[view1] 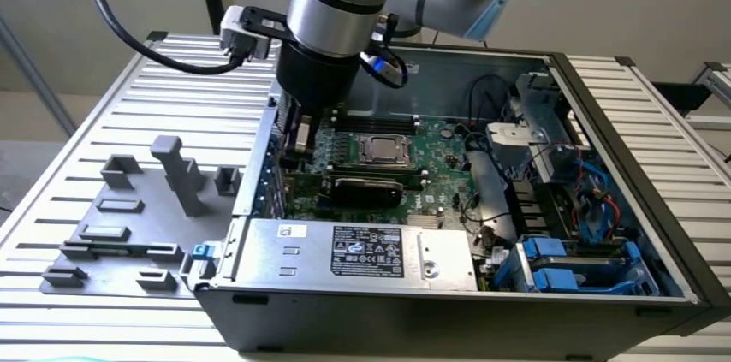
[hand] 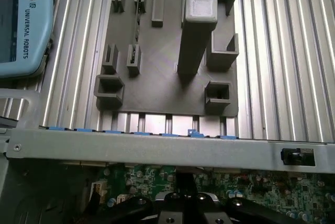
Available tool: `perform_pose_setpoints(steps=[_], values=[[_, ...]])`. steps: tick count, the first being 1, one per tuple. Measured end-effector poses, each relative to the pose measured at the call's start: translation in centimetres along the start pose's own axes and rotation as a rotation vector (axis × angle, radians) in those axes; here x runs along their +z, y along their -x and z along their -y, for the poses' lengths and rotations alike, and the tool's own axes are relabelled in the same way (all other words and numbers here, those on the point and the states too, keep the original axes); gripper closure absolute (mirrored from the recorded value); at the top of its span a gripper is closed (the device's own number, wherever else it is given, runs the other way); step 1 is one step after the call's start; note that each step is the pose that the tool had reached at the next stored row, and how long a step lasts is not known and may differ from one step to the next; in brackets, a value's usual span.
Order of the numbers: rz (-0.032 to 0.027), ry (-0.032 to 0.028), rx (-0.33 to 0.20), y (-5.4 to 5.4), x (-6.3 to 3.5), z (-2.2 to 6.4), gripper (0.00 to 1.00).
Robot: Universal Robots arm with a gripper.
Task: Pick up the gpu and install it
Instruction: 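Press down on the gpu until it lock into place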
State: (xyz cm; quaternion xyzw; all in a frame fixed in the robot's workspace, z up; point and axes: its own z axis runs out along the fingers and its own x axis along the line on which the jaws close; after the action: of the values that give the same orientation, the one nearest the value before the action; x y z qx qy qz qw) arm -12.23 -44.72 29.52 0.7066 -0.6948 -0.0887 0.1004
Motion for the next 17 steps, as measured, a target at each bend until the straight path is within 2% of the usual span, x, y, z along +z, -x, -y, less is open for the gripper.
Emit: perform_pose_setpoints(steps=[1, 2, 3, 5, 7, 13, 17], values=[[-0.0104, 0.0006, 0.003, 0.02, -0.05, 0.07, 0.89], [-0.0183, 0.0009, 0.005, 0.07, -0.11, 0.14, 0.89], [-0.0219, 0.0014, 0.006, 0.09, -0.17, 0.22, 0.89], [-0.0247, 0.0027, 0.007, 0.17, -0.18, 0.24, 0.89], [-0.0238, 0.0041, 0.013, 0.24, -0.19, 0.24, 0.89], [-0.0132, 0.0083, 0.050, 0.31, -0.18, 0.25, 0.89], [-0.0087, 0.0095, 0.067, 0.42, -0.21, 0.25, 0.89]])
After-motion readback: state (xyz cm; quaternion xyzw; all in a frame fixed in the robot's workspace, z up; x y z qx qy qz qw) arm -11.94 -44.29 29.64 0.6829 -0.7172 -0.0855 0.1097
